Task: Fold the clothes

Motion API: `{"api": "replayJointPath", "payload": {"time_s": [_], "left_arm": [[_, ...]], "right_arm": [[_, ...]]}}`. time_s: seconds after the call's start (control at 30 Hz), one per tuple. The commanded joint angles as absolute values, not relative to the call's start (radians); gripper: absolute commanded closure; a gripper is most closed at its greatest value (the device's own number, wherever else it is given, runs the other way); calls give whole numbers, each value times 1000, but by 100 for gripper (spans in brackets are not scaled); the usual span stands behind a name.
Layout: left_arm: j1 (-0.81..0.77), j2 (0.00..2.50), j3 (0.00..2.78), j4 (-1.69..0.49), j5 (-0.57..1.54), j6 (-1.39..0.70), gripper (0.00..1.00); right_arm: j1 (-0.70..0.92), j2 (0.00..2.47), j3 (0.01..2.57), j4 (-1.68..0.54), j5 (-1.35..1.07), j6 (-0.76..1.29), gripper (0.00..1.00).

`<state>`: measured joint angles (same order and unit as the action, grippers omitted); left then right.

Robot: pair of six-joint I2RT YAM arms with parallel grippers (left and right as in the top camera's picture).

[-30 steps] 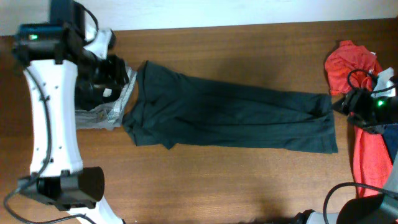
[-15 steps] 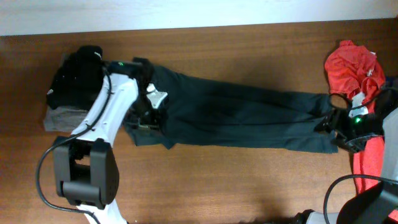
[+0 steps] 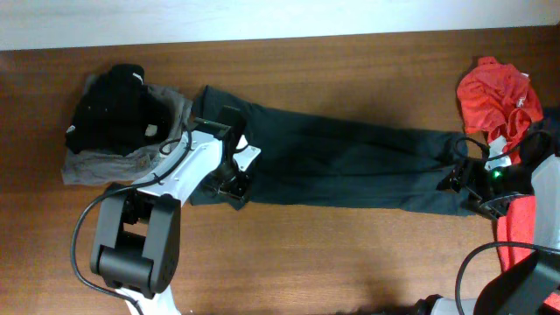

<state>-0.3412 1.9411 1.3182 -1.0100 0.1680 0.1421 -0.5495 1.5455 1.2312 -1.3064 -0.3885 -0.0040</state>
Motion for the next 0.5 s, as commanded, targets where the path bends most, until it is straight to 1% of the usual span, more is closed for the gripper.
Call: {"api": "replayJointPath", "payload": {"time_s": [0.0,0.03,0.1,0.17,0.2,0.27,0.47], "left_arm": [[-345,1935,1310,-990,122,155,66],[-345,1935,1310,-986,122,155,72],[-345,1935,1310,-985,122,155,77],[-345,1935,1310,-986,122,155,78],[-345,1935,1310,-986,123,155,77],[-347,1935,1310,-993,127,155,65],[-371,1935,1296,-995,125,155,62]], "right_arm": [[-543,1547,1226,-1301,-381,-12,32],[-543,1547,1226,-1301,-381,-12,33],[-543,1547,1226,-1301,-381,-12,33],[-543,1547,1226,-1301,-381,-12,33],[-543,1547,1226,-1301,-381,-12,32],[-543,1547,1226,-1300,-381,-12,33],[-543,1547,1226,-1295,-381,-11,32]]}}
